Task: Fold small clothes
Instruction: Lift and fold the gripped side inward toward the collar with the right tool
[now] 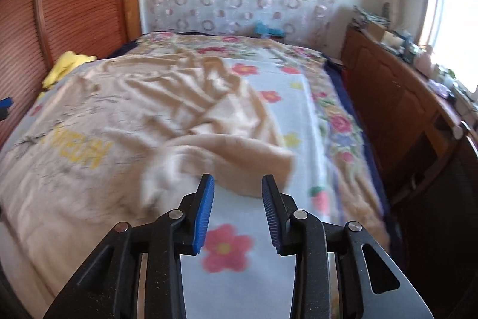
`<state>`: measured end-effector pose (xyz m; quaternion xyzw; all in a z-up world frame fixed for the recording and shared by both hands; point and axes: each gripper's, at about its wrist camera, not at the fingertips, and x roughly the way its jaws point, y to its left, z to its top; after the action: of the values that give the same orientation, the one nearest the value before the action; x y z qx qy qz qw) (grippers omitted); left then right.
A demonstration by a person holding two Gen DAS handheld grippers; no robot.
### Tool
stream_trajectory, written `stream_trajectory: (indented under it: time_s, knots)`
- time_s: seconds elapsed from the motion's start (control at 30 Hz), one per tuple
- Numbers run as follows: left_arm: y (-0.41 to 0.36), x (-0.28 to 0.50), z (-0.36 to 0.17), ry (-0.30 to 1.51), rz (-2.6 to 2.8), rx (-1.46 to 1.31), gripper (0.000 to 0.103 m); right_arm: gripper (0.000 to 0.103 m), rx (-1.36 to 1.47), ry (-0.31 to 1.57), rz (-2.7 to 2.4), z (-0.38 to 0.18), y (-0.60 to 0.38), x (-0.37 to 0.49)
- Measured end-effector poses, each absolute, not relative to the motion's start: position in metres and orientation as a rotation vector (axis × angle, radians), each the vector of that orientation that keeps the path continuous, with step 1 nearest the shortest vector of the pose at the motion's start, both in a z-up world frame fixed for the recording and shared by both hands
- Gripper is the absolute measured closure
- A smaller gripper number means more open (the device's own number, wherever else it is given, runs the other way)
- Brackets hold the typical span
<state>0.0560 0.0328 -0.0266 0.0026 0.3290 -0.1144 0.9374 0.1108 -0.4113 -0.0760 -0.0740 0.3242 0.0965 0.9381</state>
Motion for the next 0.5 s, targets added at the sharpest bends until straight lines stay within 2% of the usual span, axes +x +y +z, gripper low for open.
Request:
stream_trajectory:
  time_s: [0.37, 0.4, 0.5]
  knots:
    - [0.024, 0.056, -0.033, 0.691, -0.248, 0.022, 0.024, 0.068, -0.003, 0.762, 0.218, -0.094, -0.438, 0.154]
    - [0.024, 0.056, -0.033, 0.691, -0.248, 0.023, 0.024, 0.072, -0.025, 0.761, 0.216, -0.094, -0.435, 0.155]
    - [0.024, 0.056, -0.033, 0.692, -0.249, 0.019, 0.024, 0.095, -0.1, 0.756, 0.253, -0.094, -0.433, 0.158]
